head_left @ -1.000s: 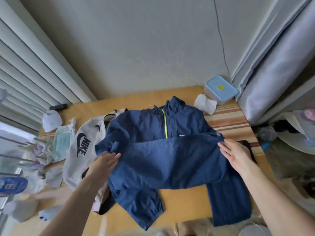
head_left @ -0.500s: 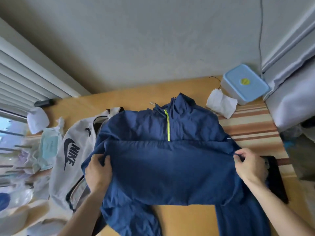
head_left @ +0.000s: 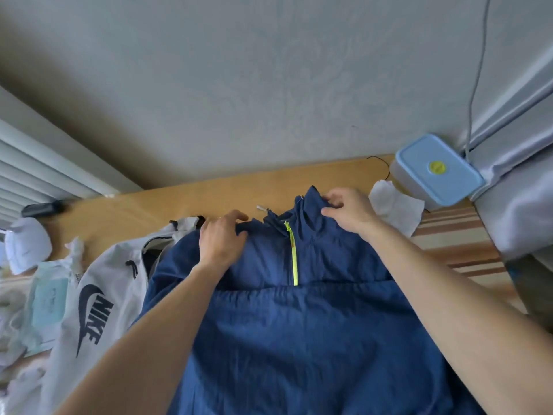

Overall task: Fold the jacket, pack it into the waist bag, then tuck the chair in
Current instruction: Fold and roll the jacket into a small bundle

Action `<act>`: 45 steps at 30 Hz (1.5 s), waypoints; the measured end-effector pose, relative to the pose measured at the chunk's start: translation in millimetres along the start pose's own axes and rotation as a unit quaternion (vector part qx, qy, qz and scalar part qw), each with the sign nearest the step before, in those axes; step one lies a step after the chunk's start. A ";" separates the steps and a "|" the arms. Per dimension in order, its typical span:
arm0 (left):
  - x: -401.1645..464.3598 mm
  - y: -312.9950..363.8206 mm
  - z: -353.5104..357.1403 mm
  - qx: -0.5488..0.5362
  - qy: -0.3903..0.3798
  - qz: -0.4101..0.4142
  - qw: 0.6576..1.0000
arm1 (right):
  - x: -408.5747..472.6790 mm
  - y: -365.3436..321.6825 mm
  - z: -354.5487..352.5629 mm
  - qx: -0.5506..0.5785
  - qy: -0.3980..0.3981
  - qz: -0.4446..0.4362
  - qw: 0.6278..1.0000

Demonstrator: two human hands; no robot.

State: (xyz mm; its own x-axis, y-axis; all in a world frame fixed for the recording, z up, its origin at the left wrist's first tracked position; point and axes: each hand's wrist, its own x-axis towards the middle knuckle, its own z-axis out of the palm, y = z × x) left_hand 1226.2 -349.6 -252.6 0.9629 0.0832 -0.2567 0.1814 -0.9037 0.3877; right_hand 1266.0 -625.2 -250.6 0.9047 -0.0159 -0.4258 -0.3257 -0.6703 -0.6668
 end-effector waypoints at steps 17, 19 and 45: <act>5.0 33.6 3.6 -0.287 -0.250 -0.191 0.905 | -33.1 14.5 27.7 0.365 0.019 0.277 0.889; 4.4 37.7 -0.4 -0.358 -0.219 -0.194 0.887 | -35.6 -3.9 16.7 0.364 0.070 0.194 0.909; -152.6 18.7 19.0 -0.538 -0.175 -0.315 0.762 | -204.4 66.6 62.9 0.328 0.063 0.168 0.928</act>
State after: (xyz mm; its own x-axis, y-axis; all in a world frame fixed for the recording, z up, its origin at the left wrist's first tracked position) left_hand 1078.9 -387.1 -222.9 0.5390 0.0708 -0.8393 0.8256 0.1531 0.5431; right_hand 1042.1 -620.0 -246.4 0.7340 -0.2557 -0.6292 -0.6543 -0.0179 -0.7560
